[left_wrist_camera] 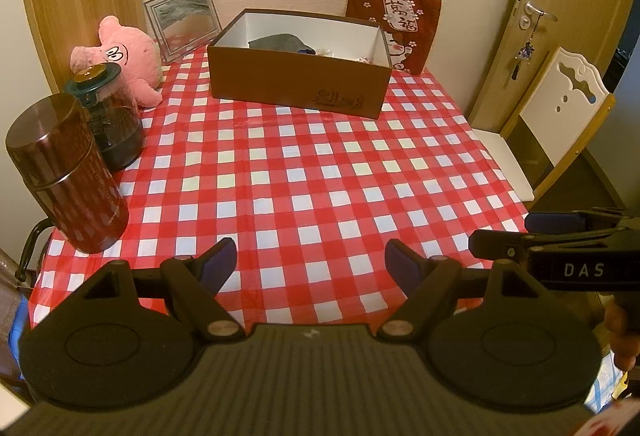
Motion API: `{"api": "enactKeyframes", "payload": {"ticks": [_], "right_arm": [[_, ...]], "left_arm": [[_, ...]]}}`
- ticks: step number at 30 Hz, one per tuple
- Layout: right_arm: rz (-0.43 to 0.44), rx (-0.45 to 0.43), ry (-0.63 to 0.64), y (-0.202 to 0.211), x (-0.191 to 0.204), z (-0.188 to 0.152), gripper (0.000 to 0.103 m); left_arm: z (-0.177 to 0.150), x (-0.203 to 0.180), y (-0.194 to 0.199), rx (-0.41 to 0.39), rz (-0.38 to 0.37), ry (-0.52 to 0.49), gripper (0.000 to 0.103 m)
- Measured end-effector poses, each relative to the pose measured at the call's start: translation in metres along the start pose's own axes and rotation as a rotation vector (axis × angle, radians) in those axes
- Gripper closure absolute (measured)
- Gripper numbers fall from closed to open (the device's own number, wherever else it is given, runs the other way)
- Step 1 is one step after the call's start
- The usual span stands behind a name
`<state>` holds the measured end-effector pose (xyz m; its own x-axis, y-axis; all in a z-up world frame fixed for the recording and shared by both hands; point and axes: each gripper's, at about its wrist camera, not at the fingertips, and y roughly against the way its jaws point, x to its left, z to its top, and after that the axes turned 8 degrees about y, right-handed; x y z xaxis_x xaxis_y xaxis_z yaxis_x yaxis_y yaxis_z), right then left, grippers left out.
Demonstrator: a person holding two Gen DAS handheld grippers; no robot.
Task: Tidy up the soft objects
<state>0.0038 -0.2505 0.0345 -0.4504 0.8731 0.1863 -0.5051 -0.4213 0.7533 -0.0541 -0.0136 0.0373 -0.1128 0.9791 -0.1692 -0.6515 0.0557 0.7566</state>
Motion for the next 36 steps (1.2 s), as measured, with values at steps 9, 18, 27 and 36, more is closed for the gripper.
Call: {"api": "enactKeyframes", "payload": {"ticks": [9, 18, 27, 36], "right_arm": [[-0.001, -0.001, -0.001, -0.0014, 0.0013, 0.0001, 0.021], [0.002, 0.000, 0.002, -0.0006, 0.0050, 0.0009, 0.021], [0.002, 0.001, 0.002, -0.0014, 0.0042, 0.0012, 0.021], [0.003, 0.004, 0.001, -0.0031, 0.0049, 0.0011, 0.021]], "left_arm": [[0.0001, 0.0017, 0.0002, 0.000, 0.000, -0.002, 0.023], [0.0013, 0.0034, 0.0000, 0.000, 0.000, -0.001, 0.023], [0.0015, 0.0024, -0.0009, 0.000, 0.001, 0.000, 0.023], [0.0017, 0.0022, -0.0015, 0.002, 0.003, 0.002, 0.023]]}}
